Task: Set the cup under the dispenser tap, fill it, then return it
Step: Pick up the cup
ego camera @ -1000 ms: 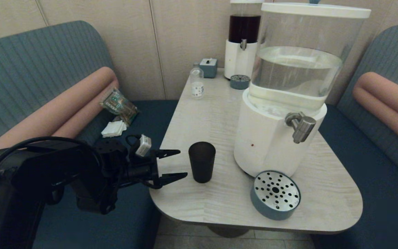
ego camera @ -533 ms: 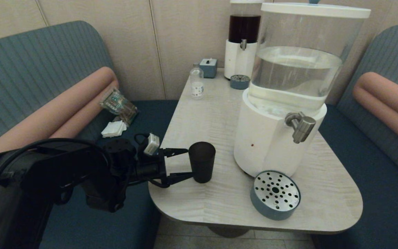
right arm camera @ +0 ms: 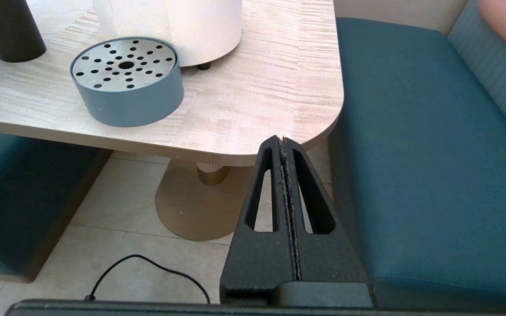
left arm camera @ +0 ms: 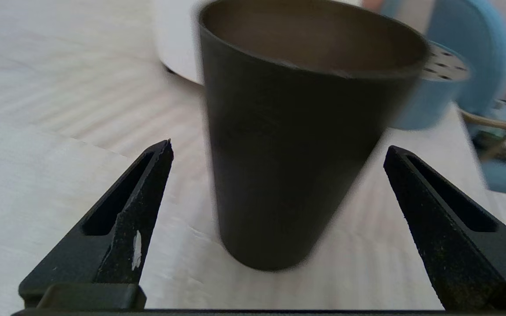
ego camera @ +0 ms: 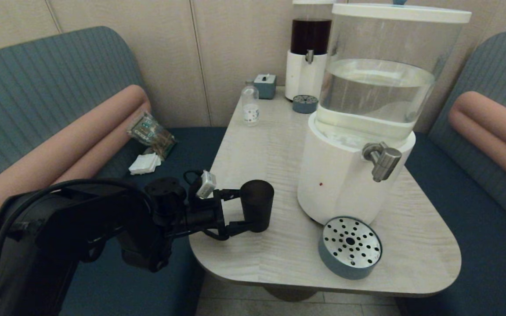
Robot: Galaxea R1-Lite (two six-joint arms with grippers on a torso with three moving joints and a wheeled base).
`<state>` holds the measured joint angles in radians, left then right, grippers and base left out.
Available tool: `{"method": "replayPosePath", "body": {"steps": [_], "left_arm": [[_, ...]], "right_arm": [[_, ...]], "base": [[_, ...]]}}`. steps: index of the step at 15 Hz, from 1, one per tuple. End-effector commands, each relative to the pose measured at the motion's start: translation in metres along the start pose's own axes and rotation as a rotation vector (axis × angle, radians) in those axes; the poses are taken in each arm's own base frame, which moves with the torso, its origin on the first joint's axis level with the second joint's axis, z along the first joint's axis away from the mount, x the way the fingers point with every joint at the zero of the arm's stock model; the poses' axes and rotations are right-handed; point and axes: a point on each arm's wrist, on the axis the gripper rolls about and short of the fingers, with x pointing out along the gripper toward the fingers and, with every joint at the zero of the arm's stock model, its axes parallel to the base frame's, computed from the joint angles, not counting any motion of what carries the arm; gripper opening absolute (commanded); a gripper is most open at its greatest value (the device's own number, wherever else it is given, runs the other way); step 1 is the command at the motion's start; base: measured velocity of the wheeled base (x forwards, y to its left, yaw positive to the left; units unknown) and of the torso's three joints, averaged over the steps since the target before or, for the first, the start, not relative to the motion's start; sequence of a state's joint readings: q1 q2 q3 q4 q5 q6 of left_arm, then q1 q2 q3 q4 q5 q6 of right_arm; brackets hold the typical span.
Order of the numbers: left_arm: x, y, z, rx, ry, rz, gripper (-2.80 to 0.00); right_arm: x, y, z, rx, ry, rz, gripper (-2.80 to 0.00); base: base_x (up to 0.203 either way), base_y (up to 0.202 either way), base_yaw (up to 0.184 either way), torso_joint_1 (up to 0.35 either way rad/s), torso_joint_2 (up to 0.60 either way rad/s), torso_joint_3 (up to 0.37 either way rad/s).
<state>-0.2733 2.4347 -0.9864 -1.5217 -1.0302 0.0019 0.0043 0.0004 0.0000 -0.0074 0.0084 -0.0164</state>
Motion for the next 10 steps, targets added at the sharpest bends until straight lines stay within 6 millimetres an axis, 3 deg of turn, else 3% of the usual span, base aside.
{"method": "replayPosePath", "body": {"steps": [1,9,10], "left_arm": [[0.009,0.000,-0.004,0.010,-0.008,0.007,0.00],[0.026,0.004,-0.013,0.000,-0.022,0.026,0.00],[0.026,0.004,-0.013,0.000,-0.024,0.026,-2.80]], "right_arm": [[0.000,0.000,0.000,-0.001,-0.002,0.000,-2.80],[0.000,0.000,0.000,-0.001,-0.002,0.001,-2.80],[0.000,0.000,0.000,-0.001,-0.002,0.000,-2.80]], "base": [[0.000,0.000,0.000,0.000,0.00,0.000],[0.000,0.000,0.000,0.000,0.00,0.000],[0.000,0.000,0.000,0.000,0.00,0.000]]}}
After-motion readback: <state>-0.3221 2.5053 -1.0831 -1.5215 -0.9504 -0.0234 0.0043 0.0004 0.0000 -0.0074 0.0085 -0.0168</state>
